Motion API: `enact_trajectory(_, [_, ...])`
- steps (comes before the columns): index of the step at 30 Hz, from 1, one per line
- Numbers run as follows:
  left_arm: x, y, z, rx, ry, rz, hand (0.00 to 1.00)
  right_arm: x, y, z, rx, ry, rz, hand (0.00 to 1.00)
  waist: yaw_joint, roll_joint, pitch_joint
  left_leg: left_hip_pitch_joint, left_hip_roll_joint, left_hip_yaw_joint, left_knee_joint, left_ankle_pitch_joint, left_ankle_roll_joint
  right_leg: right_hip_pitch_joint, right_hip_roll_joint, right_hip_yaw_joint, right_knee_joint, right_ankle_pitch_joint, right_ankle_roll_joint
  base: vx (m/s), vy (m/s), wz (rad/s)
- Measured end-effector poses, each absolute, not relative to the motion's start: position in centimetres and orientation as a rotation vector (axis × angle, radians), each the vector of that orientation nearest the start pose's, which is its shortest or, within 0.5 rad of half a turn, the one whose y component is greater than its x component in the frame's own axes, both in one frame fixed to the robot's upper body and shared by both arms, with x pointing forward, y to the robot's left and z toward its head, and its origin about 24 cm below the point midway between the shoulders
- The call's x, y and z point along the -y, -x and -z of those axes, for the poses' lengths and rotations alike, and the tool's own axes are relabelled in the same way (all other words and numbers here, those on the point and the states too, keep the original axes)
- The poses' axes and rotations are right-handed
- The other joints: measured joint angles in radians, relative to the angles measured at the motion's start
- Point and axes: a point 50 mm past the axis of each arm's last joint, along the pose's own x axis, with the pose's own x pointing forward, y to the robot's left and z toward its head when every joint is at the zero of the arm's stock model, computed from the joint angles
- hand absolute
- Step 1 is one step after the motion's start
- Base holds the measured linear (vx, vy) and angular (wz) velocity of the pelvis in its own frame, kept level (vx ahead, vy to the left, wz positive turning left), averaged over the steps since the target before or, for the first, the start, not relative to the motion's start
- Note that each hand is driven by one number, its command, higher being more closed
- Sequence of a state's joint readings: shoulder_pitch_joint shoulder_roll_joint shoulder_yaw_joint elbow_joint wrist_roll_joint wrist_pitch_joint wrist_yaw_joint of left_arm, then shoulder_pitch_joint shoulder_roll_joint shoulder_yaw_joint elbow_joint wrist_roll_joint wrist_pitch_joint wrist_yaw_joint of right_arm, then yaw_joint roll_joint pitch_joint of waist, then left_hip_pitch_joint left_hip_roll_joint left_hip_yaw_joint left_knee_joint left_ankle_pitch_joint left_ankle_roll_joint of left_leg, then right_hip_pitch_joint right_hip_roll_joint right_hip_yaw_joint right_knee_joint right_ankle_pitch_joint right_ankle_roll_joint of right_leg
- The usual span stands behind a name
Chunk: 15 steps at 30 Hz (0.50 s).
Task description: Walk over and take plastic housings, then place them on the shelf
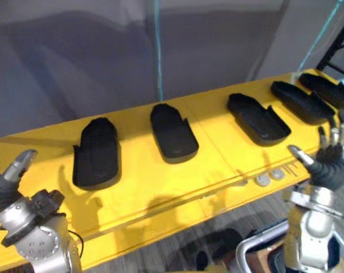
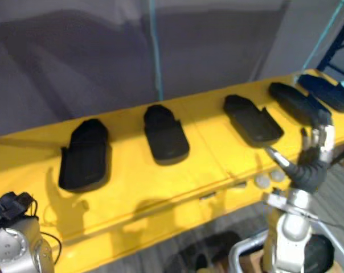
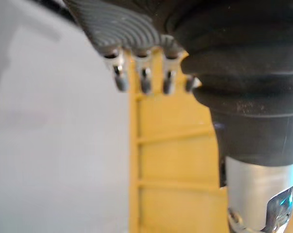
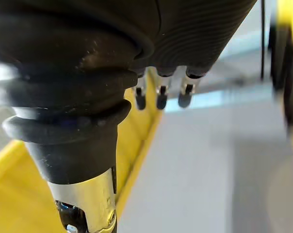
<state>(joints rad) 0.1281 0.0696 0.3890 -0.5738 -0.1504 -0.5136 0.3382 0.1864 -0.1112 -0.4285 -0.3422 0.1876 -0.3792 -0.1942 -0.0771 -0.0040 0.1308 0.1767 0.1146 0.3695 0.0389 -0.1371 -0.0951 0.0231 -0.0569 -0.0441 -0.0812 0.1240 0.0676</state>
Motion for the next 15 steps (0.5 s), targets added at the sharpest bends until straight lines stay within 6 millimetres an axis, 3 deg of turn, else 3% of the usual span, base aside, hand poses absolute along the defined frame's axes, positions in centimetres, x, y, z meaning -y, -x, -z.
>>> enact_trajectory(5, [-24.0,-15.9,-18.6,1.002,0.052,-0.607,0.0,28.3,-14.3,-14.2,0.689,0.095,0.634,0.0,-0.05,0.016,0.021,0.013,-0.001,0.064,0.032,-0.033,0.003,-0.026,0.013,0.092,0.0,0.009,0.003,-0.04,0.01,-0.77])
enact_trajectory(6, [-24.1,-16.2,-18.5,0.967,0.045,-0.649,0.0,26.9,-15.5,-15.1,0.76,0.026,0.501,0.0,-0.038,0.002,0.05,-0.027,-0.007,-0.094,0.204,-0.083,0.065,-0.039,0.026,0.216,0.0,0.015,-0.008,-0.12,-0.01,-1.86])
enact_trajectory(8, [-24.1,-16.1,-18.2,0.94,0.029,-0.679,0.0,25.1,-17.2,-15.8,0.802,-0.029,0.363,0.0,-0.014,0.009,0.053,-0.088,-0.02,-0.248,0.339,-0.126,0.101,-0.066,0.045,0.291,-0.002,0.013,-0.014,-0.13,0.036,-1.7])
enact_trajectory(9, [-24.0,-16.1,-18.1,0.937,0.032,-0.679,0.0,24.7,-17.5,-16.0,0.807,-0.038,0.335,0.0,-0.01,0.011,0.053,-0.096,-0.023,-0.271,0.354,-0.134,0.106,-0.074,0.05,0.297,-0.005,0.008,-0.019,-0.11,0.091,-0.94])
enact_trajectory(11, [-23.5,-16.1,-18.1,0.935,0.022,-0.676,0.0,23.5,-18.3,-16.3,0.826,-0.072,0.266,0.0,0.008,0.049,0.056,-0.107,0.006,-0.275,0.332,-0.159,0.118,-0.115,0.074,0.287,0.027,-0.032,-0.036,-0.08,0.094,-0.43])
enact_trajectory(12, [-23.3,-16.1,-18.2,0.941,0.008,-0.669,0.0,22.7,-18.7,-16.5,0.842,-0.107,0.227,0.0,0.009,0.044,0.066,-0.104,0.0,-0.275,0.298,-0.187,0.073,-0.156,0.075,0.28,0.098,-0.016,-0.027,-0.09,0.108,-0.08])
enact_trajectory(13, [-23.3,-15.7,-18.0,0.945,-0.005,-0.7,0.0,20.9,-20.2,-16.9,0.86,-0.16,0.145,0.0,0.027,0.033,0.088,-0.123,-0.014,-0.275,0.269,-0.209,0.036,-0.204,0.069,0.28,0.1,0.039,0.011,-0.15,0.123,0.15])
enact_trajectory(14, [-23.0,-15.7,-17.9,0.949,0.015,-0.703,0.0,20.0,-20.6,-17.1,0.865,-0.161,0.112,0.0,0.061,0.025,0.096,-0.148,-0.028,-0.282,0.268,-0.207,0.036,-0.216,0.048,0.27,0.078,0.052,0.015,-0.17,0.106,0.21])
enact_trajectory(15, [-23.0,-15.5,-18.0,0.965,0.025,-0.712,0.0,19.8,-20.8,-17.5,0.88,-0.158,0.111,0.0,0.064,0.025,0.096,-0.162,-0.033,-0.291,0.27,-0.205,0.037,-0.215,0.039,0.262,0.07,0.056,0.017,-0.1,0.065,0.25])
